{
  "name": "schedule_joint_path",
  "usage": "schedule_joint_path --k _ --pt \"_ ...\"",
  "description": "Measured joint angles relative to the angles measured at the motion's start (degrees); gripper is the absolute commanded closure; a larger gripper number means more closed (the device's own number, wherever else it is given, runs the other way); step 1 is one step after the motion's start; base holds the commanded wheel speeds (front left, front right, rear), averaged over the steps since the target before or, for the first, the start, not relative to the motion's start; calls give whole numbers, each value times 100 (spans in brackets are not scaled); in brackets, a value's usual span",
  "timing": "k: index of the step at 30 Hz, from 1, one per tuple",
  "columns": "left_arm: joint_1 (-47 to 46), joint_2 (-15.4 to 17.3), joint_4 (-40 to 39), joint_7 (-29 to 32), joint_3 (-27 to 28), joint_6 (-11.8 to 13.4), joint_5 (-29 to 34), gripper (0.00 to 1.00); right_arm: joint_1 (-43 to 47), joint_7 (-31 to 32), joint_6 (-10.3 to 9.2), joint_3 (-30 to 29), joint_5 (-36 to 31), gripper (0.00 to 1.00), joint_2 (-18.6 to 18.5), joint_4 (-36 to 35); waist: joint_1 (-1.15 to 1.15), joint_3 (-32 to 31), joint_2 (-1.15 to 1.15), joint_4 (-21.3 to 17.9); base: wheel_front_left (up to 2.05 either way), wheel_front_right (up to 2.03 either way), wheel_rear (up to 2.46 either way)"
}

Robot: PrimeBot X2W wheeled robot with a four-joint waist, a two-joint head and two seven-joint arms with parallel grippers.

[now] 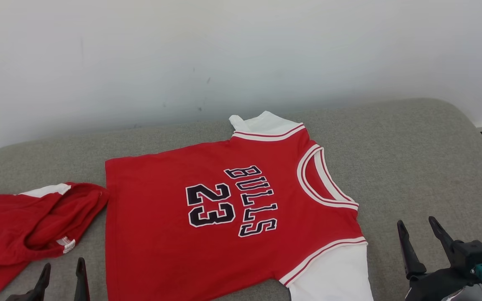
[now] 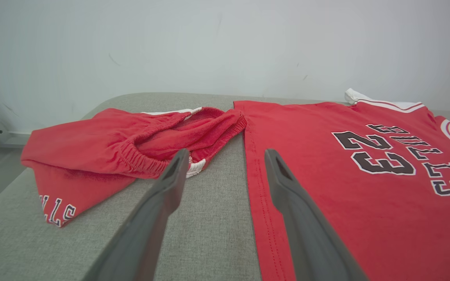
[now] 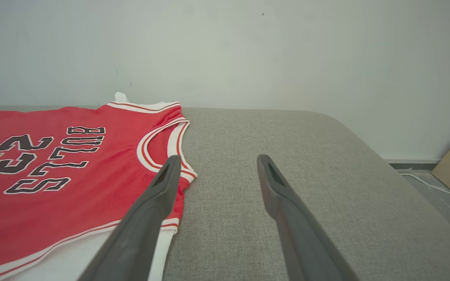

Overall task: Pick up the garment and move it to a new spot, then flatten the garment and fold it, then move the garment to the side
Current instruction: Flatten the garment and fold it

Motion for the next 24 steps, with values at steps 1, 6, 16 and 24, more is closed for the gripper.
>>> schedule_joint_path --k 1,6,16,24 --pt "0 -10 0 16 8 0 14 0 11 0 0 -8 -5 0 7 0 0 -1 0 -1 0 0 0" --pt "10 -92 22 100 141 0 71 0 29 0 0 -45 -54 0 41 15 0 -8 0 10 0 0 0" --pt "21 -199 26 221 177 0 165 0 35 0 0 -69 -105 0 46 99 0 -30 0 56 0 0 0" --pt "17 -223 -34 410 -36 -1 323 0 226 1 0 -101 -125 0 45 77 -1 -66 0 179 0 0 0"
